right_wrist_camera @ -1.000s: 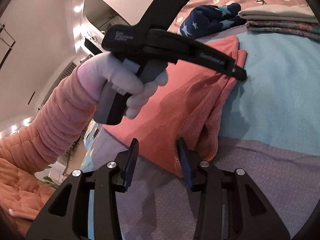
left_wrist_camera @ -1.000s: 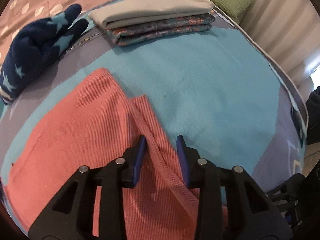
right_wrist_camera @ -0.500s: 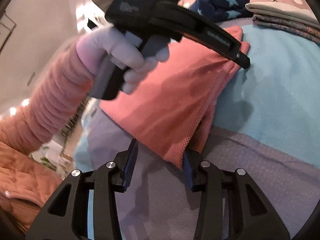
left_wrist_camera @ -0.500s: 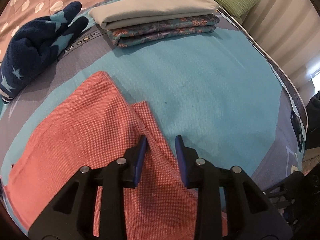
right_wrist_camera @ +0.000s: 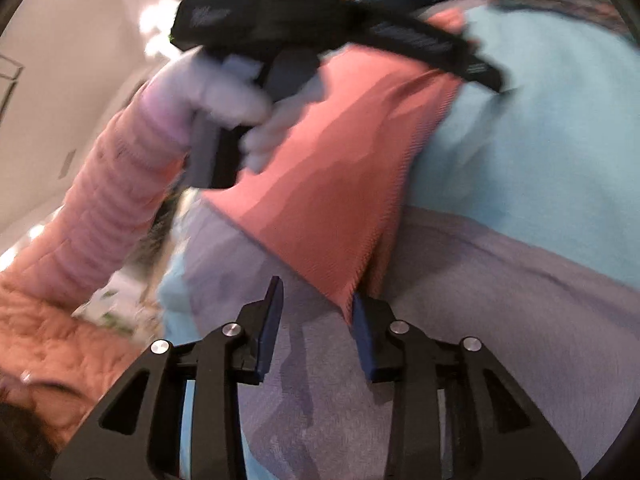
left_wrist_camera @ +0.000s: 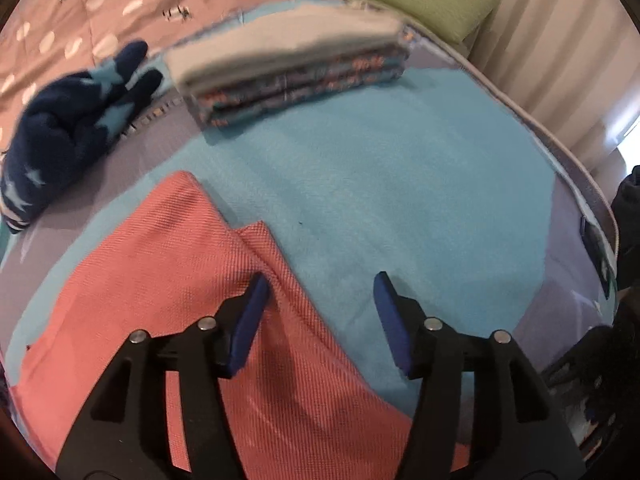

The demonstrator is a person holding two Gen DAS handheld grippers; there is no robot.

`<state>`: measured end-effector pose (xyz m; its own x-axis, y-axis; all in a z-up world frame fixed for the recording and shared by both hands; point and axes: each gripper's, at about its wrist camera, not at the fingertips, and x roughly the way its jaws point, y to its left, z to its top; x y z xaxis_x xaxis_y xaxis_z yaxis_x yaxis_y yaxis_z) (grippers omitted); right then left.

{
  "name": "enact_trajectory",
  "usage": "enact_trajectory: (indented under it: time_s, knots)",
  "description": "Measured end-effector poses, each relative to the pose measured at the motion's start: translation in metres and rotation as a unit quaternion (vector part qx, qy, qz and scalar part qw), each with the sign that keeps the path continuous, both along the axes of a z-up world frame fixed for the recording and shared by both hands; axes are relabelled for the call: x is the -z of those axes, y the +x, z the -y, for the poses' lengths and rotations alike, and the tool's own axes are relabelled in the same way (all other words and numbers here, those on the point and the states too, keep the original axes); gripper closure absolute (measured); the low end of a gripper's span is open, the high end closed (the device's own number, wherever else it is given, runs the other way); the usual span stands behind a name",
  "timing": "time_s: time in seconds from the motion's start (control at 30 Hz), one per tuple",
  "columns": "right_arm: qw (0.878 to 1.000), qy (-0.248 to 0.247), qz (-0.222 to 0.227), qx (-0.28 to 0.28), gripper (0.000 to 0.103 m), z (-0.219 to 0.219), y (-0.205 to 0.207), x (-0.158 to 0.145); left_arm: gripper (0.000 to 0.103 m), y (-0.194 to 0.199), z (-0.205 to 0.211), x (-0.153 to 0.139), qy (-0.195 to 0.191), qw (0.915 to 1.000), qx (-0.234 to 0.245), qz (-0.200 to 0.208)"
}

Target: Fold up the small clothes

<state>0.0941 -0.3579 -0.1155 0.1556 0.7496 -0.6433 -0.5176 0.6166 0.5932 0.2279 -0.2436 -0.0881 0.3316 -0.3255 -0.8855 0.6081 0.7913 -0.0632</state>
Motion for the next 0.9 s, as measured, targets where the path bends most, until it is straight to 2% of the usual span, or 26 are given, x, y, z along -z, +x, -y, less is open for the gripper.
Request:
enact_trajectory:
  time_s: [0.07, 0.1, 0.17, 0.23, 0.3, 0.33, 0.4, 0.5, 0.53, 0.6, 0.63, 0.67, 0.7, 0.73, 0.8, 0.9]
  knots:
    - [0.997, -0.013, 0.023, 0.066, 0.067, 0.017, -0.013, -0.011, 0.053, -0.014, -0.016, -0.024, -0.036, 0.9989, -0.002, 0.03]
    - [0.993, -0.019, 0.035, 0.109, 0.067, 0.027, -0.021, -0.017, 0.053, -0.029, -0.03, -0.042, -0.055, 0.9966, -0.003, 0.062]
    - [0.981, -0.049, 0.062, 0.176, 0.067, 0.039, -0.037, -0.028, 0.048, -0.052, -0.055, -0.061, -0.077, 0.9925, -0.007, 0.095]
    - [0.971, -0.081, 0.085, 0.207, 0.067, 0.037, -0.048, -0.035, 0.042, -0.082, -0.096, -0.074, -0.09, 0.9867, -0.033, 0.131]
    - [0.965, -0.094, 0.104, 0.22, 0.067, 0.037, -0.052, -0.042, 0.038, -0.108, -0.134, -0.074, -0.093, 0.9824, -0.061, 0.15]
    - [0.965, -0.092, 0.108, 0.219, 0.067, 0.037, -0.052, -0.044, 0.038, -0.124, -0.161, -0.07, -0.09, 0.9801, -0.083, 0.156]
    - [0.966, -0.09, 0.114, 0.214, 0.066, 0.004, -0.054, -0.05, 0.038, -0.149, -0.204, -0.061, -0.083, 0.9768, -0.121, 0.156]
    - [0.968, -0.102, 0.132, 0.19, 0.064, -0.036, -0.058, -0.059, 0.038, -0.187, -0.282, -0.043, -0.076, 0.9655, -0.195, 0.155]
    - [0.968, -0.105, 0.136, 0.18, 0.061, -0.048, -0.06, -0.061, 0.038, -0.201, -0.314, -0.038, -0.084, 0.9589, -0.225, 0.152]
    - [0.971, -0.109, 0.144, 0.154, 0.06, -0.084, -0.054, -0.064, 0.04, -0.229, -0.369, -0.031, -0.108, 0.9441, -0.276, 0.145]
    - [0.973, -0.111, 0.147, 0.141, 0.06, -0.101, -0.053, -0.065, 0.043, -0.238, -0.386, -0.028, -0.116, 0.9387, -0.291, 0.144]
    - [0.974, -0.114, 0.153, 0.123, 0.06, -0.125, -0.053, -0.066, 0.052, -0.249, -0.404, -0.025, -0.122, 0.9339, -0.304, 0.143]
    - [0.974, -0.116, 0.158, 0.11, 0.06, -0.143, -0.053, -0.067, 0.056, -0.257, -0.415, -0.02, -0.128, 0.9308, -0.313, 0.14]
    - [0.974, -0.12, 0.165, 0.097, 0.06, -0.159, -0.054, -0.068, 0.061, -0.264, -0.429, -0.016, -0.135, 0.9287, -0.319, 0.133]
    - [0.971, -0.135, 0.185, 0.068, 0.06, -0.199, -0.063, -0.066, 0.064, -0.269, -0.447, -0.007, -0.149, 0.9278, -0.32, 0.122]
    - [0.954, -0.181, 0.239, 0.008, 0.06, -0.267, -0.085, -0.055, 0.064, -0.268, -0.459, 0.005, -0.153, 0.928, -0.32, 0.113]
